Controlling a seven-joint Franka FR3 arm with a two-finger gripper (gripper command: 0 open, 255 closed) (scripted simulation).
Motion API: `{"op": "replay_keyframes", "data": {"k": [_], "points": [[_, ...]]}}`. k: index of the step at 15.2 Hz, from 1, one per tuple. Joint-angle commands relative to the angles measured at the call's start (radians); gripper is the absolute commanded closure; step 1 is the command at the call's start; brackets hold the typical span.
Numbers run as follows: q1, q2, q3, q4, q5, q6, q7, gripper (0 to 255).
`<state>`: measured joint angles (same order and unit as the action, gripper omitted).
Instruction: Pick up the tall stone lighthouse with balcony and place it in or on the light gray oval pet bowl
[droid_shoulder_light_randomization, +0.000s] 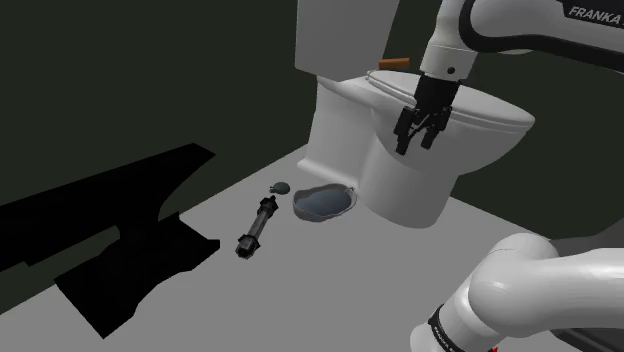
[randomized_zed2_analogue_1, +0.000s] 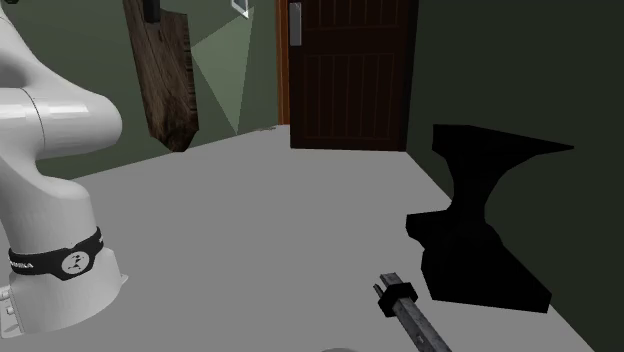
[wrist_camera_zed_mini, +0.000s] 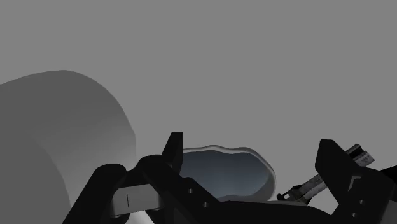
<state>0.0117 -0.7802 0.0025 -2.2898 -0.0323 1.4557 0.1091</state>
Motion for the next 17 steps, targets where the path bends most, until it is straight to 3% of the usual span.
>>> {"op": "replay_keyframes", "data": {"k": [1, 9, 17], "points": [[0.0, 0.0, 0.0, 0.0, 0.0, 0.0, 0.0, 0], [-0.009, 0.124, 0.128, -0.109, 0.085, 0.237, 0.238, 0], [-0.027, 0.352, 0.249, -0.117, 0.121, 0.479, 0.471, 0]]}}
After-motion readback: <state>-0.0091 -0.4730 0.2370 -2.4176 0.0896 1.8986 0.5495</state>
